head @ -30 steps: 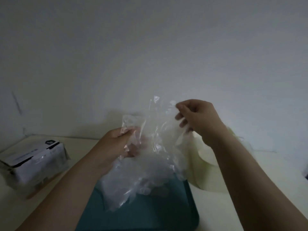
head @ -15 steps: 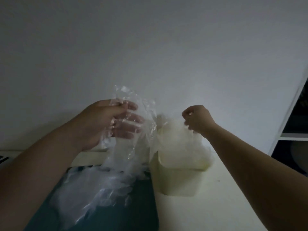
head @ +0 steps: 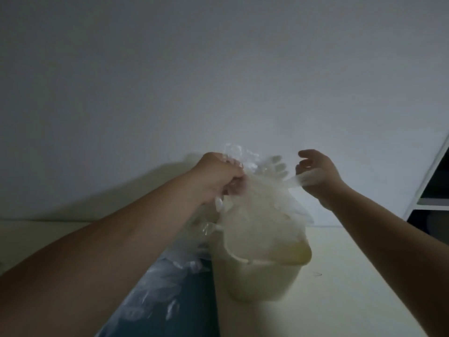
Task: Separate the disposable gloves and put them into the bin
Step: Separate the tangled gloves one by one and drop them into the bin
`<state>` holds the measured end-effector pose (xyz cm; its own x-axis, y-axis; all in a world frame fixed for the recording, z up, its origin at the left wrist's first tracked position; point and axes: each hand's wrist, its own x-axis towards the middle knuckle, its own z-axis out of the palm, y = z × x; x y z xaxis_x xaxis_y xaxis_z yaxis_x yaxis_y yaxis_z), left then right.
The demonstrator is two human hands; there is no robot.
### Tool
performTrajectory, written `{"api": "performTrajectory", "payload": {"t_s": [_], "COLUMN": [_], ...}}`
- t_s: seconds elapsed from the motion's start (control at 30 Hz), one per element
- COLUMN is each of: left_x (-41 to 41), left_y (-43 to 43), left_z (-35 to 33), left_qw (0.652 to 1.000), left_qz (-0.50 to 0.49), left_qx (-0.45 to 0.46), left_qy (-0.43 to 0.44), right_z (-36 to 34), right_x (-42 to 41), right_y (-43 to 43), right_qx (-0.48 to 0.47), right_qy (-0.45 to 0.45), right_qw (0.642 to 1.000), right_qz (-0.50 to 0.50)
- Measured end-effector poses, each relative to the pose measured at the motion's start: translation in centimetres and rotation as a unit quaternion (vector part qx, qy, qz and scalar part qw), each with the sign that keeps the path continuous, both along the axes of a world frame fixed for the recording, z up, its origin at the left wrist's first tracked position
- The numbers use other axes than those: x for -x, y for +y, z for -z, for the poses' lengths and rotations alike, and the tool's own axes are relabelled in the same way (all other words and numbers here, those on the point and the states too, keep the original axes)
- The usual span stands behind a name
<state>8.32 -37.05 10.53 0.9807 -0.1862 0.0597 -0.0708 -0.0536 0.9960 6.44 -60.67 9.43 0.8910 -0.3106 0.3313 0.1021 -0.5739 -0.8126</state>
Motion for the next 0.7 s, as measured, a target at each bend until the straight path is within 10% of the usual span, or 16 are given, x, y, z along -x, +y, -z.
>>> {"api": "performTrajectory", "payload": {"t_s": [0.27,0.7], "left_x": [-2.4,-2.9], "left_y": [-4.1,1.1], "left_z": [4.4,4.8], "left_qw": [0.955,0.982], "left_qz": [-0.026,-0.110], "left_qx": [-0.292,-0.146], "left_qy": [-0.051,-0.045], "right_z": [1.2,2.9], "right_x": [4.7,2.3], "right_y": [3.2,10.7], "right_qx": [0.196,0.375], "right_qy": [0.112,0.346], "right_qw": [0.966,0.832], "right_qz": [-0.127,-0.217]}}
